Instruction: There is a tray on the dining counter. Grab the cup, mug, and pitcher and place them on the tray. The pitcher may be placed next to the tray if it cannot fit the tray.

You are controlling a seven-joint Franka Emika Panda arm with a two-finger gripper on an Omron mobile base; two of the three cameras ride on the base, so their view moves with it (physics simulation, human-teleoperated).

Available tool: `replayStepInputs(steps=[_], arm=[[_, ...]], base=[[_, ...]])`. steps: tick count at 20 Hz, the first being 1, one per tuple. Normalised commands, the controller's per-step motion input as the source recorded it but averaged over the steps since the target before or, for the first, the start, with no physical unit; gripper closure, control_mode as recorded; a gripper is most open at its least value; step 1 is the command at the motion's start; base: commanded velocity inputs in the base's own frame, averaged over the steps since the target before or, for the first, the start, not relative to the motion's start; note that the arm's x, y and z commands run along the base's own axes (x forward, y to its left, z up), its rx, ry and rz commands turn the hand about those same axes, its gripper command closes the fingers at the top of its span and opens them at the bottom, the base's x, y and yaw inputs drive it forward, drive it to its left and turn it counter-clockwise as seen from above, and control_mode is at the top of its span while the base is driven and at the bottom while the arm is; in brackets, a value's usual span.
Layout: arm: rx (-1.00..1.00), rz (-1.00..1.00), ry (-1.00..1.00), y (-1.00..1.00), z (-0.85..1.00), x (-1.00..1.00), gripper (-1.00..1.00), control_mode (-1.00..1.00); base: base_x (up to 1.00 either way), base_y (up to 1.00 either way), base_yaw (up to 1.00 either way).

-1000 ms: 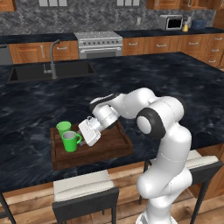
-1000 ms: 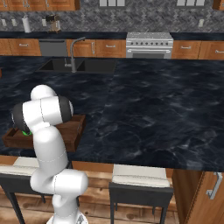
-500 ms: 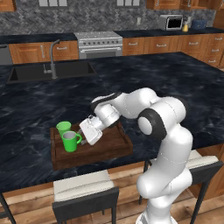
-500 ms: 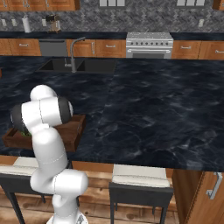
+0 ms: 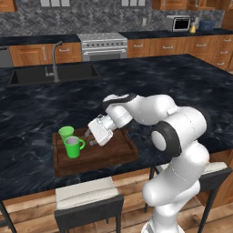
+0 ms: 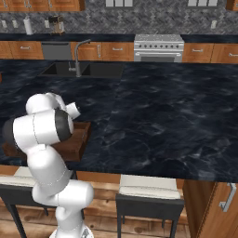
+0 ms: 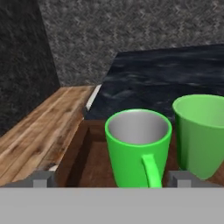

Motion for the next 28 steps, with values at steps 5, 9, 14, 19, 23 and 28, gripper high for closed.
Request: replayStepInputs(steps=[5,9,14,19,23,28], arm=[[0.0,-0.16,0.1,-0.4,0.57,-0.08,-1.0,-1.0],[-0.04,-0.26,0.05,-0.54,0.4,-0.13,-1.0,-1.0],[-0.04,-0.33,0.09,-0.54,0.35,-0.1,-1.0,-1.0],[-0.03,-0.32,0.28,-0.51,0.37,-0.01,-1.0,-1.0],[-0.05,-0.32,0.36,-0.51,0.24,-0.04,-1.0,-1.0],[-0.19,-0.34,0.31,-0.42,0.04,-0.07,-1.0,-1.0]], base=[[0.0,0.0,0.0],[0.0,0.0,0.0],[0.0,0.0,0.0],[0.0,0.0,0.0],[0.0,0.0,0.0],[0.0,0.0,0.0]])
